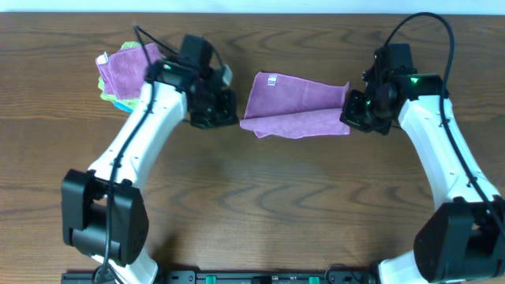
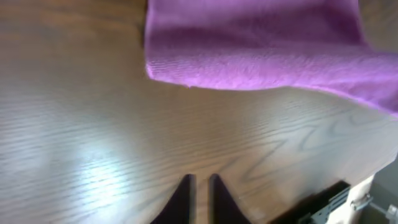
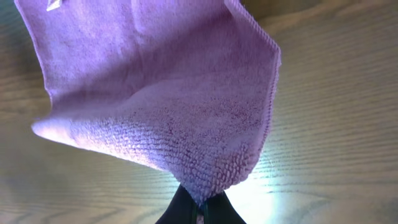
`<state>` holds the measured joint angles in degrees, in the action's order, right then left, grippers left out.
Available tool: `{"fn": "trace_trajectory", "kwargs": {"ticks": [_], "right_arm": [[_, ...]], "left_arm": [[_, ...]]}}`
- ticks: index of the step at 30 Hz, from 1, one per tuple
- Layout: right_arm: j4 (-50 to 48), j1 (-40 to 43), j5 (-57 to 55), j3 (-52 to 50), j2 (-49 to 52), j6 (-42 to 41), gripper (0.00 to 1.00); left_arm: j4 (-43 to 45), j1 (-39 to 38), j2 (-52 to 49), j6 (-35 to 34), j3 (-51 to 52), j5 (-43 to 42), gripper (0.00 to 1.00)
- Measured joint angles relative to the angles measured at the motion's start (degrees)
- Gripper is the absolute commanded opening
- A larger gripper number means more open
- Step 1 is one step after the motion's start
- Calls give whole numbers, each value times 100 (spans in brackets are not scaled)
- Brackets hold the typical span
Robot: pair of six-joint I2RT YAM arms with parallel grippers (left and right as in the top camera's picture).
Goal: Fold the cloth
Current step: 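Hold the cloth between both grippers and stretch it taut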
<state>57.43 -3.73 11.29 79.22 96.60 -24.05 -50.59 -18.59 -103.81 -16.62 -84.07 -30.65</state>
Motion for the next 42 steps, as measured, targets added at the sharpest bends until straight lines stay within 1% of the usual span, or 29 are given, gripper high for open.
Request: {"fn": "trace_trajectory", "kwargs": {"ticks": [3,5,10,13,15,16,19,24,32,36,42], "right_arm": [[-9,0,-22,-2,0,20,2],[-9,0,-26,-7,0,22,1],[-31,0,-39,-11,0,22,1],[-48,0,-42,-11,0,22,2],[-52,0,-42,-11,0,22,2],[-52,0,-42,-11,0,22,1],[-52,0,-39,-13,0,22,1],[-46,0,-39,-13,0,22,1],[17,0,-33,-13,0,22,1],[17,0,-31,-15,0,22,1],[17,0,-22,-15,0,24,1]], "left_arm": [[573,-87,-2,-264,654,31,24],[721,-46,-4,-387,966,94,24],[938,177,-7,-549,1097,354,27],[1537,160,-7,-595,1246,437,33],[2118,101,-7,-699,1499,452,40],[2400,72,-9,-758,1652,452,46],[2973,31,-11,-916,1954,446,56],[3689,31,-11,-1189,2256,452,65],[4391,-9,-155,-1580,2308,452,66],[4568,-79,-317,-1773,2308,444,67],[4721,-186,-382,-1939,2308,407,70]]}}
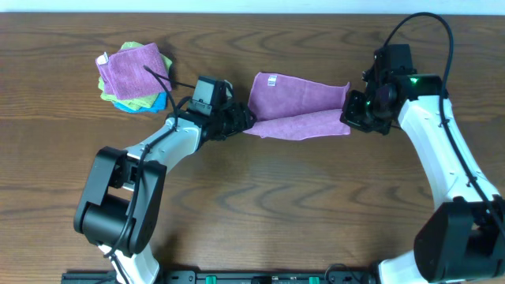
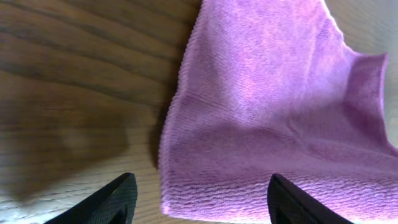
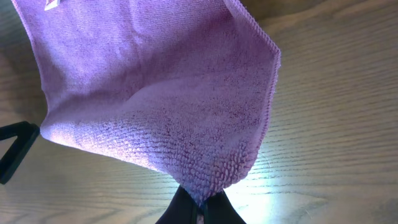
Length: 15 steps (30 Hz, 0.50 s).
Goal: Fold the cloth
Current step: 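Hold the cloth between both grippers and stretch it taut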
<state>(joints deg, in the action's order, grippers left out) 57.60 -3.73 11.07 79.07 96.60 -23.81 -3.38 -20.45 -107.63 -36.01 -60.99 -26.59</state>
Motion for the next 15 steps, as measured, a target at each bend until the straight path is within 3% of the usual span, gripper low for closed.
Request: {"fn": "trace_trajectory", "kwargs": {"ticks": [15], "right_arm": [[2,0,2,-2,0,-2,1]], "left_arm": [[509,-164,-420,-422,0,-238,65]]}}
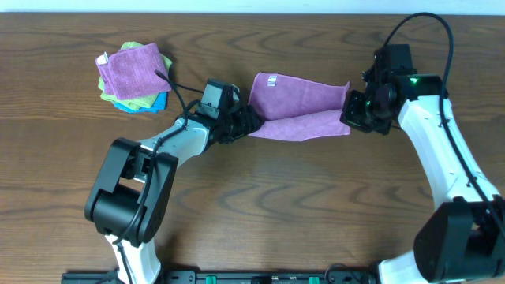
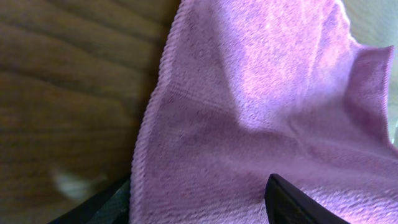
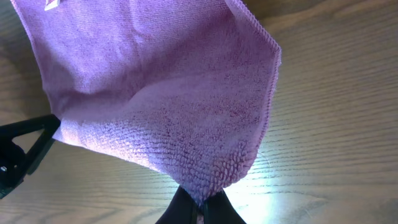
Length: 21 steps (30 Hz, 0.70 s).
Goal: Fold the cloth
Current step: 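Hold the cloth between both grippers and stretch it taut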
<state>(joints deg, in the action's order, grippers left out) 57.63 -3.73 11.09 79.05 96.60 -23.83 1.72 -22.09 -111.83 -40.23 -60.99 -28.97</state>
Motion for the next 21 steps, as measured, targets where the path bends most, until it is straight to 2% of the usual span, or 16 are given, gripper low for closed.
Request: {"fn": "trace_trajectory", "kwargs": {"ticks": [3,8,14,21], "right_arm": [[2,0,0,0,0,0,1],[-2,0,0,0,0,0,1],[0,0,0,0,0,0,1],[-26,0,-2,-2,0,2,2]], "left_arm": [[186,0,-20,-118,0,-87,56],[535,0,-26,-356,0,-448,6],[787,4,-26,-564,0,-1126,6],[798,142,-20,-1193,-92,-1770,6]]}}
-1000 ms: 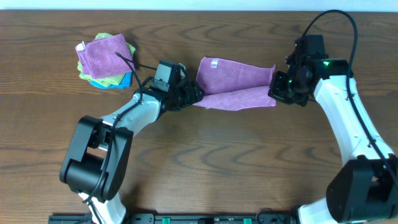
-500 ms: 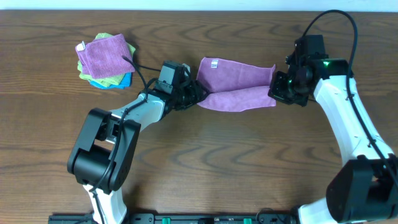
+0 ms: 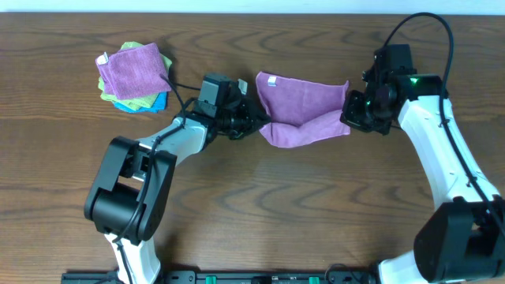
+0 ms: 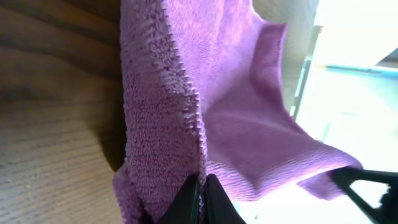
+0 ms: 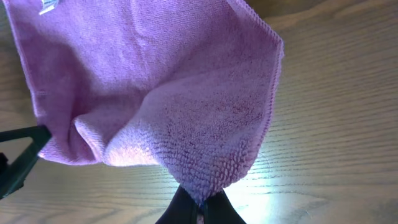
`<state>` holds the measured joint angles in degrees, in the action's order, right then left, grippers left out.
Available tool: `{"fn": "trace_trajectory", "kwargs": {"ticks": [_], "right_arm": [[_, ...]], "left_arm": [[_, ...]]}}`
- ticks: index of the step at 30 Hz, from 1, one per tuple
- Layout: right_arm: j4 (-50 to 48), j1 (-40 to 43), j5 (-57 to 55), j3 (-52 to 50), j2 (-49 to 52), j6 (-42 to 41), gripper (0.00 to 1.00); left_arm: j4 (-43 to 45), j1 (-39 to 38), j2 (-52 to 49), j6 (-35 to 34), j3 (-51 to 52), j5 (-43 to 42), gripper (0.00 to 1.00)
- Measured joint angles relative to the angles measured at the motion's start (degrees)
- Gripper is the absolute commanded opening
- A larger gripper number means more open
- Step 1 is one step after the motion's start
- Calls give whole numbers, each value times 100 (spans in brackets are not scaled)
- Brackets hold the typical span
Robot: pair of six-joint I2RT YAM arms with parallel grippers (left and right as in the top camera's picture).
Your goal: Fold the cloth
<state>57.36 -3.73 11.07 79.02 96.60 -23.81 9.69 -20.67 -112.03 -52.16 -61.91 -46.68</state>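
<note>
A purple cloth (image 3: 300, 106) with a white tag lies on the wooden table (image 3: 260, 205), bunched and partly lifted between the two arms. My left gripper (image 3: 256, 124) is shut on the cloth's near left edge (image 4: 186, 124), which stands up between its fingers. My right gripper (image 3: 351, 118) is shut on the near right corner of the cloth (image 5: 205, 180). The far edge with the tag (image 5: 48, 6) still rests on the table.
A pile of folded cloths (image 3: 130, 75), purple on top with green and blue beneath, sits at the far left of the table. Cables run from both arms over the table.
My left gripper, open around the cloth's near left edge before, is now shut on it and has drawn that edge to the right and up. The cloth looks narrower. The right gripper has not moved.
At first my left gripper was shut and empty beside the cloth while the right held the near right corner. The left then stood open at the near left corner, then straddled that edge. Now both grippers hold the near edge.
</note>
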Motion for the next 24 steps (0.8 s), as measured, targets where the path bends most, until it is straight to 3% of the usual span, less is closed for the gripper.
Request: {"fn": "trace_trajectory", "kwargs": {"ticks": [5,12,24], "right_arm": [[-706,0,-142,-4,0,15,2],[-2162,0,-584,-11,57,42,2],[-3425,-7,-708,-13,1338,37,6]], "left_arm": [[4,162,181,-356,-433,240,6],[9,203,343,-485,-695,1250,6],[-149,203,343,-452,-695,2756,6]]}}
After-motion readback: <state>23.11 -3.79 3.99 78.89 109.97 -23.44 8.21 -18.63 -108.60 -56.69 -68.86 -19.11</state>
